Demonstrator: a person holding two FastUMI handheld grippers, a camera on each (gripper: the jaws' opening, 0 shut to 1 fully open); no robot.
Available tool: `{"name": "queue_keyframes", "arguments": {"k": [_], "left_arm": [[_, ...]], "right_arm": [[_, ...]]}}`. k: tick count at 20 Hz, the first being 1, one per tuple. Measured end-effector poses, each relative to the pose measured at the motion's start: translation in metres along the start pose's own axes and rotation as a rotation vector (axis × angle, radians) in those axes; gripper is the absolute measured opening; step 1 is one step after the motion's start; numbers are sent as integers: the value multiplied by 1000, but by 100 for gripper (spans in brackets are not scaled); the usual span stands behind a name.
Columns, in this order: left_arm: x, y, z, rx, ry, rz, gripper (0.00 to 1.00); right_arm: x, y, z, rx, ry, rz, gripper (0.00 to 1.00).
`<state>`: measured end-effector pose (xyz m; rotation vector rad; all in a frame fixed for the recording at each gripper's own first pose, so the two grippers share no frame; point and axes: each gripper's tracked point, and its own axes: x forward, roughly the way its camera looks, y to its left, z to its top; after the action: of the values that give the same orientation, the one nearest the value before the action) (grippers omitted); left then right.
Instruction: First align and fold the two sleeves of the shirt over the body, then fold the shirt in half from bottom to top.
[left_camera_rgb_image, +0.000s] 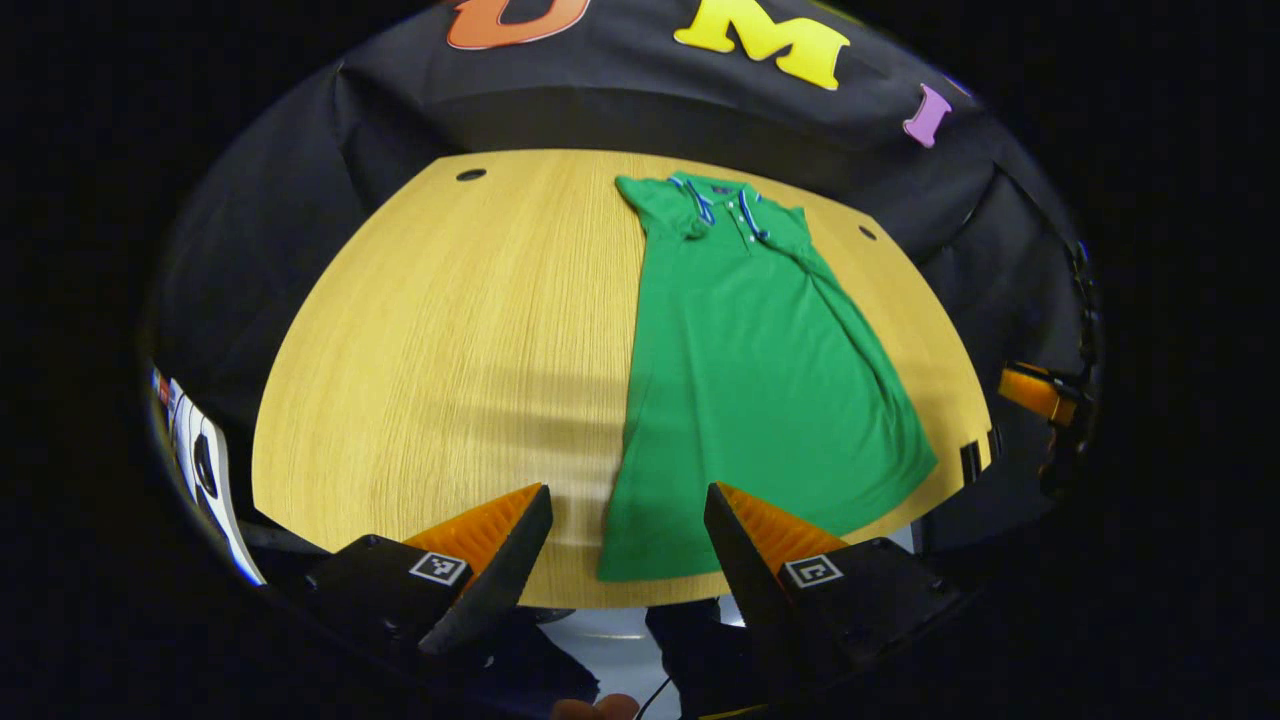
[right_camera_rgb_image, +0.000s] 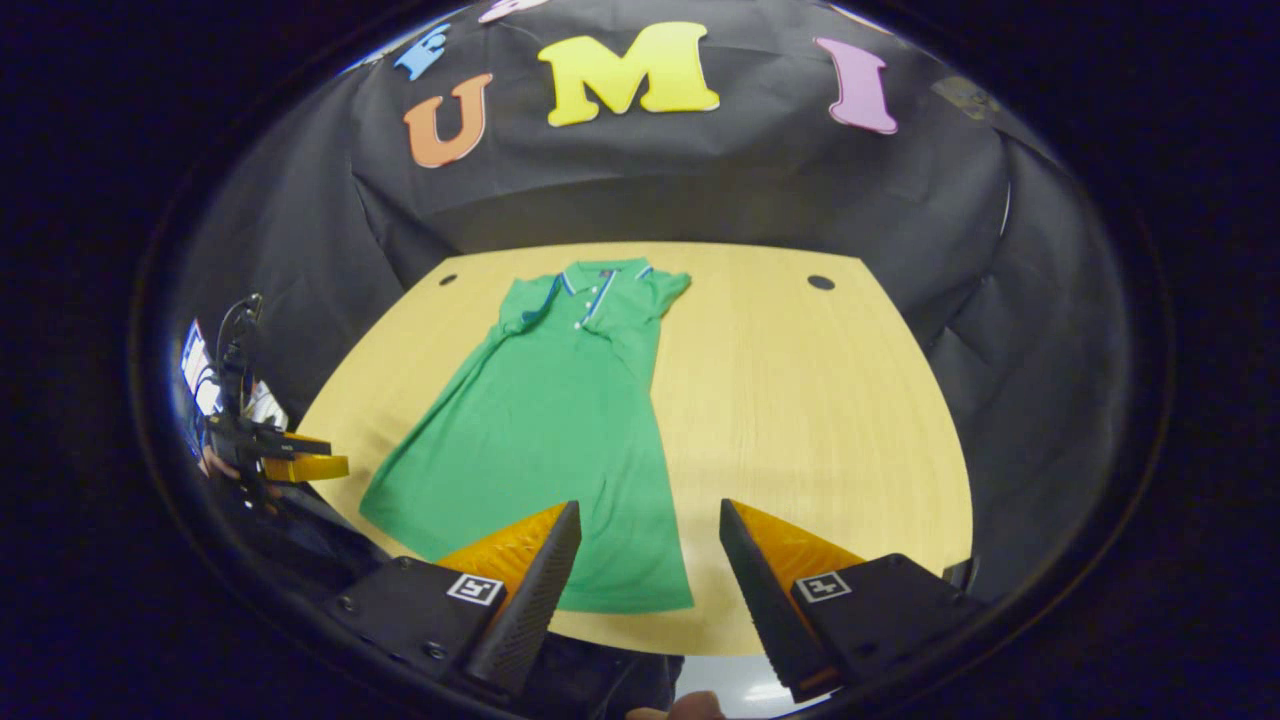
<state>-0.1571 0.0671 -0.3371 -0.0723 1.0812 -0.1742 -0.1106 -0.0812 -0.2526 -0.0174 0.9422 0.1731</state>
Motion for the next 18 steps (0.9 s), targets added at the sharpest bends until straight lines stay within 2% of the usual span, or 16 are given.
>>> {"name": "queue_keyframes", "arguments": {"k": [4,8,14,18], "left_arm": [[20,2,-34,-36,127,-23,99],[25,8,-41,-72,207,-5,99],[28,10,-51,-99,306,71,99],[29,10,-55,-64,345,128,99]], "right_arm": [[20,4,-49,19,147,13,90],[49,0,-77,17,281,-25,90],[74,-8,-101,17,370,-85,90],[80,-6,-100,-31,382,-99,90]]}}
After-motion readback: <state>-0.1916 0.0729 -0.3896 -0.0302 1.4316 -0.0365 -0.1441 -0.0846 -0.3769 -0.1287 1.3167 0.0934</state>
